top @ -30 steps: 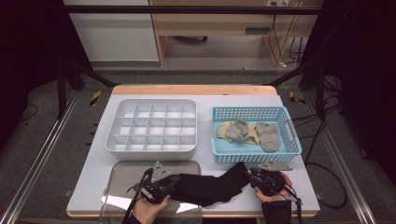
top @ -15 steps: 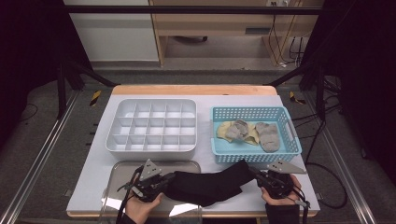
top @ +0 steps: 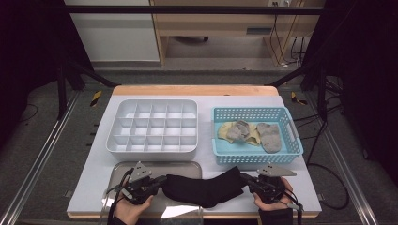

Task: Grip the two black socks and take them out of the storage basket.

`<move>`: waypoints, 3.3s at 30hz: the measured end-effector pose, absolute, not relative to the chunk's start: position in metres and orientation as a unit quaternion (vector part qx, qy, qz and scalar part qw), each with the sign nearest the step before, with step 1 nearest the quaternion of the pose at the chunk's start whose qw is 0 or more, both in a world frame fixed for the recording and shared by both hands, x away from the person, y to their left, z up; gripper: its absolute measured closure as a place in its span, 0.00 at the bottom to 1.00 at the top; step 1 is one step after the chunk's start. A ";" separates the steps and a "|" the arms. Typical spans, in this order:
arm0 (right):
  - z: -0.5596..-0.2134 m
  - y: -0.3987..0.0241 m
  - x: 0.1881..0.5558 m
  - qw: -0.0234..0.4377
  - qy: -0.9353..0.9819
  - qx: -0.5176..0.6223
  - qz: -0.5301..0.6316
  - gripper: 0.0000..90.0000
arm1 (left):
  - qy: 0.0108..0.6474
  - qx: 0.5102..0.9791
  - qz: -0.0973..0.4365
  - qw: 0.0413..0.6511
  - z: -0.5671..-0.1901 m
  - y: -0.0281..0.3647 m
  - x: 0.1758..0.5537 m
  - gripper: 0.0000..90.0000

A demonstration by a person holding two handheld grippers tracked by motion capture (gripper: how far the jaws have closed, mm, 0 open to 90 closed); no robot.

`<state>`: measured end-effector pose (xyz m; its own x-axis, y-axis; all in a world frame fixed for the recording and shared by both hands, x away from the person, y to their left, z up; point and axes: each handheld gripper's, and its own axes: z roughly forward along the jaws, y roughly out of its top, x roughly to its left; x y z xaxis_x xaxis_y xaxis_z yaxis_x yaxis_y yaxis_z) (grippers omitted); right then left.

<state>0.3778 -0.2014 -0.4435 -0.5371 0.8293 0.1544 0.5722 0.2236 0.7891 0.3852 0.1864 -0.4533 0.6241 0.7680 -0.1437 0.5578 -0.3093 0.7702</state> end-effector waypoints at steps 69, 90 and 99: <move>-0.472 -0.149 0.377 0.083 0.799 0.366 0.469 0.91 | 0.423 0.812 0.144 0.375 -0.471 0.179 0.385 0.92; -0.485 -0.212 0.389 0.163 0.775 0.461 0.400 0.91 | 0.425 0.811 0.145 0.375 -0.472 0.179 0.385 0.92; -0.477 -0.192 0.383 0.145 0.784 0.411 0.442 0.86 | 0.425 0.811 0.144 0.376 -0.472 0.180 0.385 0.92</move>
<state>0.3829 -0.1922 -0.4765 -0.6202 0.7724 0.1367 0.5167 0.2712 0.8121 0.3853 0.1798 -0.4715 0.5979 0.7970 -0.0859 0.5810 -0.3571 0.7314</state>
